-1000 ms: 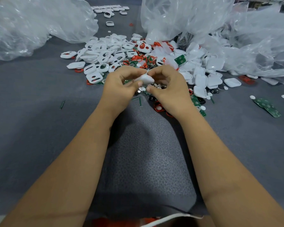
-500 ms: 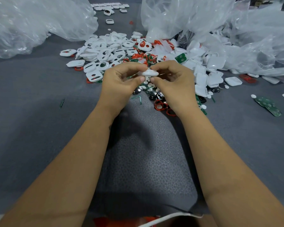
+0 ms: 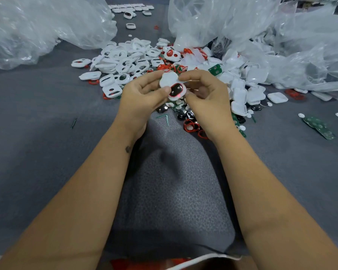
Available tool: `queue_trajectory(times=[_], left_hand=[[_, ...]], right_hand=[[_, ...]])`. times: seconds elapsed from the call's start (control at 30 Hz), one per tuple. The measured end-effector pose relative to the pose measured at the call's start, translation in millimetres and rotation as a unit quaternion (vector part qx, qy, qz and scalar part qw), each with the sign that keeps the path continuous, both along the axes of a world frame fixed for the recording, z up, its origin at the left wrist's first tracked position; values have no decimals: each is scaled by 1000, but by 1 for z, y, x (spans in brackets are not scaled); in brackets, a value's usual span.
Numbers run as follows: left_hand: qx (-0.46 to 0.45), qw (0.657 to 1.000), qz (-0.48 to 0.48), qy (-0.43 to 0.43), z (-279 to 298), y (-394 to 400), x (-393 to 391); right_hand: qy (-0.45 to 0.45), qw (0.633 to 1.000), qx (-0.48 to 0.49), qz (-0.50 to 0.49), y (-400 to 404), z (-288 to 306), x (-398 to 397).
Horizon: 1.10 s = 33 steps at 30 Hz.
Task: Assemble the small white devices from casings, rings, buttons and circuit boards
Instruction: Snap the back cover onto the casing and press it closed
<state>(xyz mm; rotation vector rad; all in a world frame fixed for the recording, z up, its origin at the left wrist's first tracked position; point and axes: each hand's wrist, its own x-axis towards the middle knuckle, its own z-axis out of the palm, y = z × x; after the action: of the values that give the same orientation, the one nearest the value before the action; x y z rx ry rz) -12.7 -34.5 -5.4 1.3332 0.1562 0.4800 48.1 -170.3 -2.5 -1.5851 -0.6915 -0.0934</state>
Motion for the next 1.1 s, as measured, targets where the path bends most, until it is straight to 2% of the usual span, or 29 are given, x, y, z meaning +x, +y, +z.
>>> queue_trajectory(times=[0.1,0.2,0.33,0.4,0.57,0.8,0.93,1.1], left_hand=[[20,999,-8,-25,0,0,-1],[21,999,-26,-42,-1,-1,-1],[95,995,-5,2,-4,-3,1],[103,995,-2,13,-6,-4,2],[86,996,-6,-5,-6,-7,1],[222,975,18,-4,-10,-11,2],[298,954,38,-18,-10,-14,2],[317,946,64,-12,-10,-12,3]], right_hand=[[96,995,4,29,0,2,1],[98,995,-15,33,1,2,-2],[125,992,5,16,2,3,-3],[143,989,25,26,3,4,-2],[132,990,42,35,2,3,-4],[70,997,-34,-23,3,1,-5],[79,994,-46,-64,7,-1,-3],[88,994,-24,-59,7,-1,-2]])
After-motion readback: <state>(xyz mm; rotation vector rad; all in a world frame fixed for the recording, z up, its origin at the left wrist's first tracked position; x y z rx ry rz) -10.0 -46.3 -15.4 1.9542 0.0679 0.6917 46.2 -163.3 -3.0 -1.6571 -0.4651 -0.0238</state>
